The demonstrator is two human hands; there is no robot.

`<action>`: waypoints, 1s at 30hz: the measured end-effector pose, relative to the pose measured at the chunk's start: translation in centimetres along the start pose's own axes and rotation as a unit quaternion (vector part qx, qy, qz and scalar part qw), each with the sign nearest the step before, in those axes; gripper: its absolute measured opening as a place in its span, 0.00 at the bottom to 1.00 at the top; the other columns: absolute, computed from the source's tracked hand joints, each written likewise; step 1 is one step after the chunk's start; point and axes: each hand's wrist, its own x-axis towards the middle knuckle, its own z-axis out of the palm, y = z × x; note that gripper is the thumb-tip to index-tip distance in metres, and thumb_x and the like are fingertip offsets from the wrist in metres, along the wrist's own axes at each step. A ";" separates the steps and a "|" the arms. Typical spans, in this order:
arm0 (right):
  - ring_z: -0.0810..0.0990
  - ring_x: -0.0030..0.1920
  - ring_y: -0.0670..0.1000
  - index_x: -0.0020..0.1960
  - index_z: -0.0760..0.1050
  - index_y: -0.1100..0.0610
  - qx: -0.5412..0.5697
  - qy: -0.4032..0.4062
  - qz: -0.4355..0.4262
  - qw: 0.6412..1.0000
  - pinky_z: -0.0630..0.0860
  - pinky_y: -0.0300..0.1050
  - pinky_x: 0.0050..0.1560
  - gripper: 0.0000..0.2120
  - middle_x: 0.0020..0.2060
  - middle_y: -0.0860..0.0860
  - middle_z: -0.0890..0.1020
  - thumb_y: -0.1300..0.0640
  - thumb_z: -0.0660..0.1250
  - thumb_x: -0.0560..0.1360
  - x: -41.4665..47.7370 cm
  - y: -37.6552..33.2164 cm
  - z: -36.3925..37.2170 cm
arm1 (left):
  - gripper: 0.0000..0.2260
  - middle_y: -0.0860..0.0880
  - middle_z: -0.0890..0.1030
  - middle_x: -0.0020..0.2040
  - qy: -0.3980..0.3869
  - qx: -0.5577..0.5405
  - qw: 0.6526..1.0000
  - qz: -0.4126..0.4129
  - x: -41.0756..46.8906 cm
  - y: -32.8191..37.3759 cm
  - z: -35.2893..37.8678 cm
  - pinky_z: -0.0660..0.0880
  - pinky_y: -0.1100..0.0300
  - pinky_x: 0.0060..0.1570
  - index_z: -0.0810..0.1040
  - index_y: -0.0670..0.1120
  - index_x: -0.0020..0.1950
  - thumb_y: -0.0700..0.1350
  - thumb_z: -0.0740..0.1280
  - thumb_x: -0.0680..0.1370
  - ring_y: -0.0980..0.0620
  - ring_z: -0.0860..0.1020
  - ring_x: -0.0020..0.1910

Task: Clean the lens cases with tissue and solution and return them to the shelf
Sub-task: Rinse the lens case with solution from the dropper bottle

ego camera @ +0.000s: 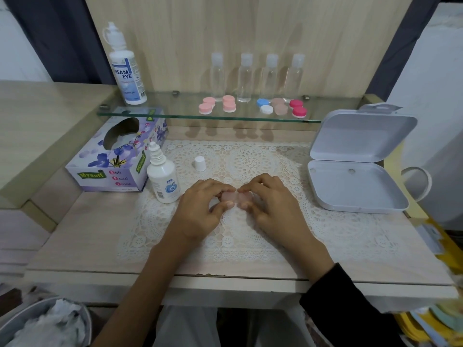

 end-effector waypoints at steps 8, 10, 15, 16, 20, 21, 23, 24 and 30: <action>0.74 0.49 0.54 0.53 0.79 0.55 -0.035 0.010 0.000 0.999 0.70 0.47 0.44 0.12 0.48 0.50 0.77 0.52 0.72 0.71 0.1 0.0 0.2 | 0.19 0.53 0.81 0.46 0.001 0.000 1.000 -0.002 0.1 0.2 -0.1 0.73 0.58 0.48 0.82 0.46 0.53 0.56 0.63 0.71 0.53 0.77 0.45; 0.74 0.49 0.54 0.53 0.78 0.56 -0.037 0.010 0.001 0.999 0.71 0.48 0.44 0.12 0.49 0.51 0.77 0.52 0.70 0.71 0.1 -0.1 0.3 | 0.19 0.53 0.81 0.45 0.000 0.002 1.000 -0.004 0.1 0.3 -0.1 0.73 0.58 0.47 0.82 0.46 0.53 0.56 0.63 0.71 0.53 0.77 0.43; 0.74 0.49 0.55 0.52 0.78 0.57 -0.054 0.010 0.005 0.998 0.74 0.53 0.44 0.12 0.48 0.52 0.77 0.51 0.67 0.72 0.2 -0.3 0.4 | 0.19 0.53 0.80 0.45 -0.001 0.005 1.000 -0.011 0.1 0.3 -0.2 0.74 0.58 0.47 0.82 0.47 0.53 0.56 0.62 0.70 0.53 0.76 0.42; 0.74 0.49 0.55 0.52 0.78 0.57 -0.058 0.010 0.006 0.998 0.74 0.54 0.45 0.12 0.48 0.52 0.77 0.52 0.68 0.72 0.2 -0.3 0.4 | 0.19 0.53 0.80 0.45 -0.001 0.006 1.000 -0.011 0.1 0.3 -0.2 0.74 0.57 0.47 0.82 0.47 0.53 0.56 0.62 0.70 0.53 0.76 0.42; 0.74 0.49 0.55 0.52 0.78 0.57 -0.052 0.010 0.014 0.998 0.74 0.54 0.46 0.13 0.48 0.51 0.76 0.50 0.68 0.72 0.2 -0.3 0.4 | 0.19 0.52 0.80 0.44 0.002 0.008 1.000 -0.011 0.2 0.2 -0.1 0.74 0.56 0.46 0.82 0.47 0.53 0.56 0.63 0.70 0.52 0.76 0.42; 0.74 0.49 0.55 0.52 0.78 0.57 -0.046 0.008 0.015 0.999 0.74 0.54 0.46 0.13 0.48 0.51 0.76 0.50 0.68 0.72 0.2 -0.3 0.4 | 0.19 0.52 0.80 0.44 0.002 0.010 1.000 -0.011 0.2 0.2 0.0 0.74 0.56 0.46 0.82 0.47 0.53 0.56 0.63 0.70 0.52 0.76 0.42; 0.73 0.50 0.54 0.52 0.78 0.57 -0.024 -0.001 0.018 1.000 0.73 0.54 0.49 0.13 0.48 0.50 0.76 0.51 0.71 0.72 0.3 -0.2 0.3 | 0.18 0.52 0.80 0.45 0.001 0.013 1.000 -0.008 0.1 0.1 0.0 0.73 0.57 0.47 0.82 0.47 0.54 0.55 0.63 0.71 0.52 0.76 0.43; 0.72 0.50 0.53 0.52 0.78 0.56 -0.012 -0.004 0.021 1.000 0.72 0.53 0.50 0.13 0.48 0.50 0.76 0.51 0.72 0.72 0.3 -0.1 0.2 | 0.18 0.52 0.80 0.46 0.001 0.016 1.000 -0.004 0.1 0.0 0.0 0.73 0.59 0.47 0.82 0.47 0.54 0.55 0.63 0.71 0.53 0.76 0.44; 0.71 0.50 0.49 0.50 0.78 0.55 0.038 0.006 0.039 0.998 0.71 0.48 0.50 0.14 0.47 0.47 0.75 0.47 0.72 0.71 0.2 -0.2 0.1 | 0.21 0.51 0.79 0.55 0.013 0.088 0.996 0.008 -0.3 0.0 0.3 0.66 0.68 0.56 0.79 0.45 0.60 0.55 0.61 0.73 0.53 0.75 0.55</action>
